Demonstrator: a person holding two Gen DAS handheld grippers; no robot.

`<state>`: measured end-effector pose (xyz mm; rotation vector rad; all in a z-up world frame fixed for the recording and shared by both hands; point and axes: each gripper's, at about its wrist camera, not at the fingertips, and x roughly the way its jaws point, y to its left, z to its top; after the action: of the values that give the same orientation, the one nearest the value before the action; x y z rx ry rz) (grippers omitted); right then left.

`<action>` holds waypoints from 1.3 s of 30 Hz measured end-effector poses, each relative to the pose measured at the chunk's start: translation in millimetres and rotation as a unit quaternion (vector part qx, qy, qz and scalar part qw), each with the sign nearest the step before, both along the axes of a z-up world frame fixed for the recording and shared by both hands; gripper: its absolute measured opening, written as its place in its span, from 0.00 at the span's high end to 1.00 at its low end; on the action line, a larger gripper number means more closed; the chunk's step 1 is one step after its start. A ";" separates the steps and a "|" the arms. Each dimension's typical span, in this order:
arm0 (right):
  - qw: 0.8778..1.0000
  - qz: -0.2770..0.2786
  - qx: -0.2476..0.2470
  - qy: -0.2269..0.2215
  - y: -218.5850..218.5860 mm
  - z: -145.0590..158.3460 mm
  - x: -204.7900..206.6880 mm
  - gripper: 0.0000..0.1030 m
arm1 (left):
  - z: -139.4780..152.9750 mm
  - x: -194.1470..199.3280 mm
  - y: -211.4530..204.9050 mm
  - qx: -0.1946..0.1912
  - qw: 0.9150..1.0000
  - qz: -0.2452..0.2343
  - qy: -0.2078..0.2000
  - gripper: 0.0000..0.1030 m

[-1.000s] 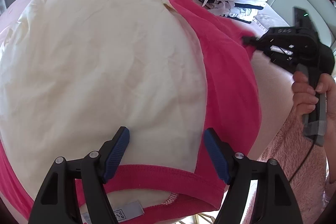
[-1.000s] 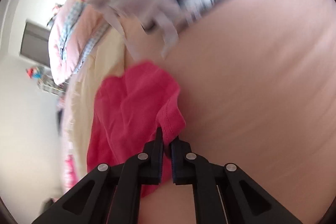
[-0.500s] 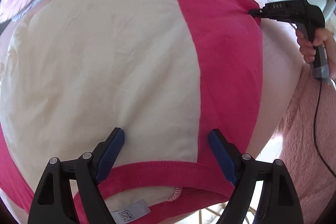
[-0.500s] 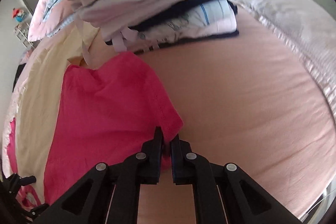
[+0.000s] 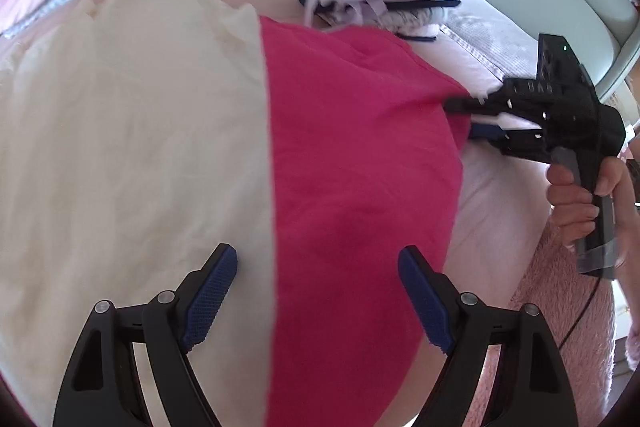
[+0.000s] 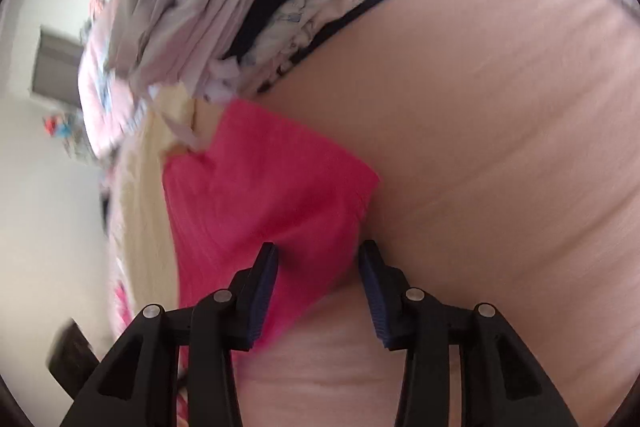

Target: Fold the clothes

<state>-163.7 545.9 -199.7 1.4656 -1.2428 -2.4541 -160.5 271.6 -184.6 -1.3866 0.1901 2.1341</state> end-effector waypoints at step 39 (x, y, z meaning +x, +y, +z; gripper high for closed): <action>0.965 0.198 0.166 0.044 -55.8 55.1 -49.0 0.81 | 17.3 4.4 18.7 0.004 0.998 -0.039 0.044 0.20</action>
<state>-212.7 490.1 -144.6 1.4712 -0.4724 -2.4838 -156.1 290.3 -167.3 -1.2613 0.2655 2.1292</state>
